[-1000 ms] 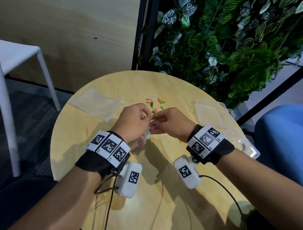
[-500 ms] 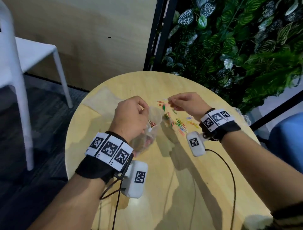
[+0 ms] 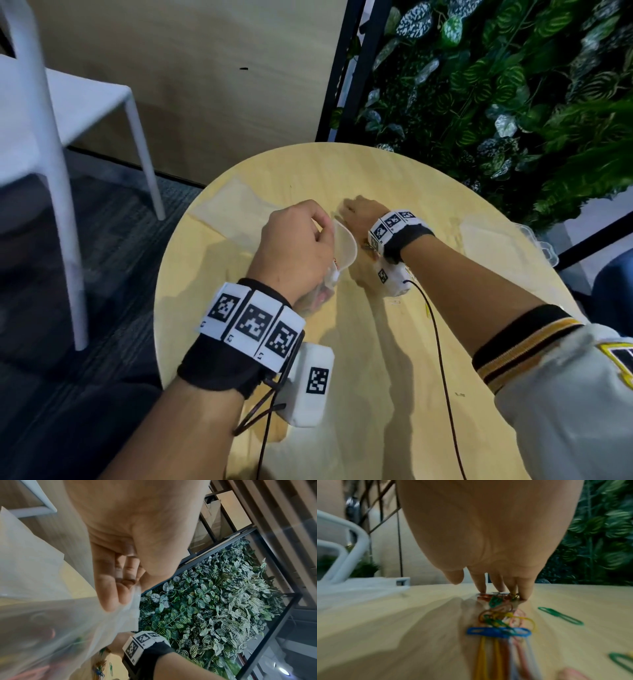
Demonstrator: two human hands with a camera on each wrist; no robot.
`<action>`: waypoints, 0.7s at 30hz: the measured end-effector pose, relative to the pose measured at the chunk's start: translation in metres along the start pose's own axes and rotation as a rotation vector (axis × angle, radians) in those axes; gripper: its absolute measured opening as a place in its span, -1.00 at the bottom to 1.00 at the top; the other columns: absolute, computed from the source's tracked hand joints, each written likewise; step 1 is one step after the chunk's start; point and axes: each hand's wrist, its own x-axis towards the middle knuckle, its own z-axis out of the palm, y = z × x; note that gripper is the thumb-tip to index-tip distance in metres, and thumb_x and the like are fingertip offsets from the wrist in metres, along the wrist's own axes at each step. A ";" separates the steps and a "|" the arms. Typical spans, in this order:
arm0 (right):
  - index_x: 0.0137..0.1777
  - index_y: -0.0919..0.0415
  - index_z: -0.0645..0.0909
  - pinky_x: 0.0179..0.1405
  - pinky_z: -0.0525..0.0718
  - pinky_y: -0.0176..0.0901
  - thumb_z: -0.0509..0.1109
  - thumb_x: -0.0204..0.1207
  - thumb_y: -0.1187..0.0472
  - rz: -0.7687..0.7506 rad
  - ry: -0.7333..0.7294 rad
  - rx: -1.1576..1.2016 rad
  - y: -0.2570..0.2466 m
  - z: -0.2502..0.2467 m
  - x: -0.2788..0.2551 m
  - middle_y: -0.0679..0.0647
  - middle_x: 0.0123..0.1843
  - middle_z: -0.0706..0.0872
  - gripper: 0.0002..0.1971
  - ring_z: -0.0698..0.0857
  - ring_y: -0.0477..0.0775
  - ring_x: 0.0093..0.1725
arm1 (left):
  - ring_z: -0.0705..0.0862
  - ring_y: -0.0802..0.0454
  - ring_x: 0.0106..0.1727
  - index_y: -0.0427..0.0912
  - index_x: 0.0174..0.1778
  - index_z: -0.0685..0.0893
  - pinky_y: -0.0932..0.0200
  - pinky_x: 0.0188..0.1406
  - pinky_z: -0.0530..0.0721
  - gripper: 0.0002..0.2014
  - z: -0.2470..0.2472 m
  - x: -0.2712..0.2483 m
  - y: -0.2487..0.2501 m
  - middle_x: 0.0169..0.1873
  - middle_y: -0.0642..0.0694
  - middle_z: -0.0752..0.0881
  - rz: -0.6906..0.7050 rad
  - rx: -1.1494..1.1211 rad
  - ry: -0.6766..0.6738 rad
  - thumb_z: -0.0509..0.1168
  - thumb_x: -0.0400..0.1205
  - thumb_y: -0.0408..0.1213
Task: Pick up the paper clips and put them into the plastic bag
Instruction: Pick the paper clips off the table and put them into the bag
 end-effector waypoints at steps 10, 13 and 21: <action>0.08 0.27 0.72 -0.15 0.60 -0.08 0.19 0.59 0.32 -0.051 -0.005 -0.077 0.011 0.013 -0.068 0.20 0.00 0.74 -0.74 0.71 0.25 -0.05 | 0.77 -0.06 -0.58 -0.11 -0.13 0.69 -0.07 -0.38 0.83 -0.88 0.003 -0.007 0.008 -0.53 -0.07 0.73 -0.011 -0.011 -0.043 0.28 0.68 -0.32; 0.02 0.25 0.76 -0.20 0.61 -0.08 0.25 0.53 0.36 0.003 0.032 -0.074 0.017 0.019 -0.091 0.22 -0.09 0.74 -0.75 0.69 0.23 -0.15 | 0.77 -0.07 -0.59 -0.11 -0.14 0.69 -0.06 -0.36 0.83 -0.88 0.005 -0.010 0.010 -0.58 -0.05 0.71 -0.007 -0.006 -0.060 0.28 0.68 -0.33; 0.03 0.25 0.79 -0.18 0.72 -0.36 0.46 0.53 0.26 0.213 0.339 0.668 0.062 0.009 -0.149 0.16 -0.16 0.85 -0.86 0.80 0.01 -0.22 | 0.79 -0.07 -0.54 -0.16 -0.08 0.69 0.07 -0.46 0.80 -0.90 0.019 -0.021 0.016 -0.50 -0.16 0.76 0.006 -0.002 -0.196 0.28 0.71 -0.30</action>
